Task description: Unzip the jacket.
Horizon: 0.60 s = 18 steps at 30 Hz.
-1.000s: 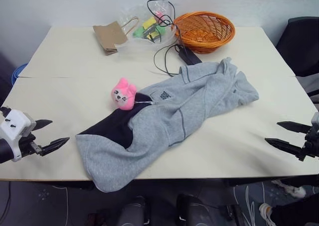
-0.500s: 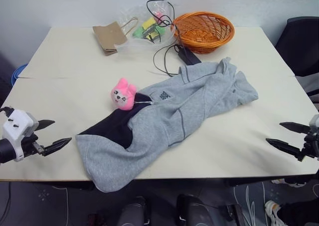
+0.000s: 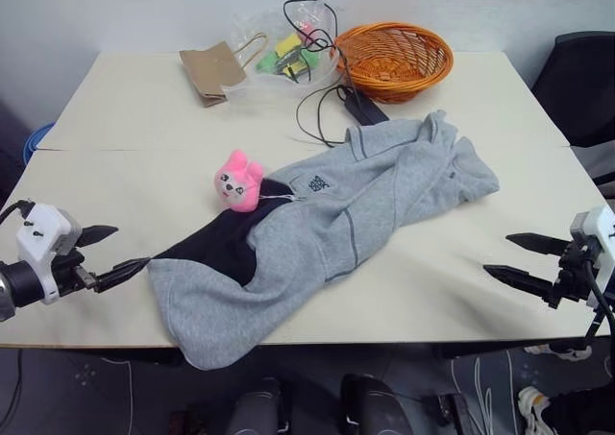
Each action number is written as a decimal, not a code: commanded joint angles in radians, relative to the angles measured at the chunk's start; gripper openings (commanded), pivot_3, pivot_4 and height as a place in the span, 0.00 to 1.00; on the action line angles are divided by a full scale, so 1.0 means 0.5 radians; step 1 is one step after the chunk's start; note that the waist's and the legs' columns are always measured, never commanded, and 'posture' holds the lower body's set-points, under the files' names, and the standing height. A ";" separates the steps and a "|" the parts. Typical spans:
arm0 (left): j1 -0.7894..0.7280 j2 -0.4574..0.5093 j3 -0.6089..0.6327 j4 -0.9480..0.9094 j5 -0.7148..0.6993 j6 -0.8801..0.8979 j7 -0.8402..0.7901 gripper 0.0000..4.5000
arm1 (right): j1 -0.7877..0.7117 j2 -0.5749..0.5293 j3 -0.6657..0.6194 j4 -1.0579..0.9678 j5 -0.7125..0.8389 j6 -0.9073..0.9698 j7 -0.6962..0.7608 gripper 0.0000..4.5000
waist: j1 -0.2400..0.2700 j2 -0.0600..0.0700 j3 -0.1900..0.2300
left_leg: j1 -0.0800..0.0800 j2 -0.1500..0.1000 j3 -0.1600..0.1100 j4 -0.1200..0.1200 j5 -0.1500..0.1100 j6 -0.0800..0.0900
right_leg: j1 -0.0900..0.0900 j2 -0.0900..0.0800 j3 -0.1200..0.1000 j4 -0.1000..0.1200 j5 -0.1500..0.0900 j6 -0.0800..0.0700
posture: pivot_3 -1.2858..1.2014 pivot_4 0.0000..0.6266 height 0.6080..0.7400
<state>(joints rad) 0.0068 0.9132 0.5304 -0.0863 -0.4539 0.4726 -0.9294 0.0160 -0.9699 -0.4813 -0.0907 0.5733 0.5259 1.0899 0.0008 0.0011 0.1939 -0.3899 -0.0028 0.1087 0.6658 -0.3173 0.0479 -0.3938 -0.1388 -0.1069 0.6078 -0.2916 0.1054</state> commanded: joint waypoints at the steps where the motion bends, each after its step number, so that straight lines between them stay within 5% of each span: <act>1: -0.122 -0.024 -0.067 -0.107 -0.064 0.040 0.056 1.00 | -0.035 -0.025 -0.061 -0.233 0.110 0.112 -0.061 0.99 | 0.000 0.000 0.000 | 0.000 0.000 0.000 0.001 0.000 0.000 | 0.000 0.000 0.000 0.000 0.000 0.000 | 0.52 0.24 1.00; 7: -0.603 -0.212 -0.474 -0.123 0.035 0.117 0.314 1.00 | -0.070 0.053 0.058 -0.586 0.238 0.198 -0.113 0.99 | 0.023 -0.001 0.000 | 0.000 -0.002 0.000 0.001 0.003 0.005 | 0.002 0.002 -0.001 0.007 0.001 0.001 | 0.52 0.24 1.00; 12: -1.178 -0.534 -0.850 0.282 0.266 0.105 0.539 1.00 | -0.356 0.232 0.319 -0.910 0.380 0.351 -0.419 0.99 | 0.047 -0.005 -0.003 | 0.000 -0.002 0.002 0.005 0.008 0.012 | 0.001 0.009 0.000 0.010 0.002 0.003 | 0.52 0.24 1.00; 18: -1.431 -0.702 -1.012 0.714 0.448 0.016 0.607 1.00 | -0.524 0.323 0.493 -1.086 0.427 0.463 -0.653 0.99 | 0.041 -0.008 -0.003 | -0.002 -0.002 0.012 0.006 0.011 0.014 | -0.003 0.017 -0.009 0.009 0.002 0.003 | 0.52 0.24 1.00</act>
<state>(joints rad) -0.6908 0.5601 0.0224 0.2463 -0.2547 0.5053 -0.6370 -0.2286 -0.8149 -0.2341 -0.5942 0.7658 0.7489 0.7951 0.0214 -0.0028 0.1926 -0.3908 -0.0038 0.1151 0.6687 -0.3120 0.0552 -0.3952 -0.1298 -0.1128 0.6122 -0.2907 0.1070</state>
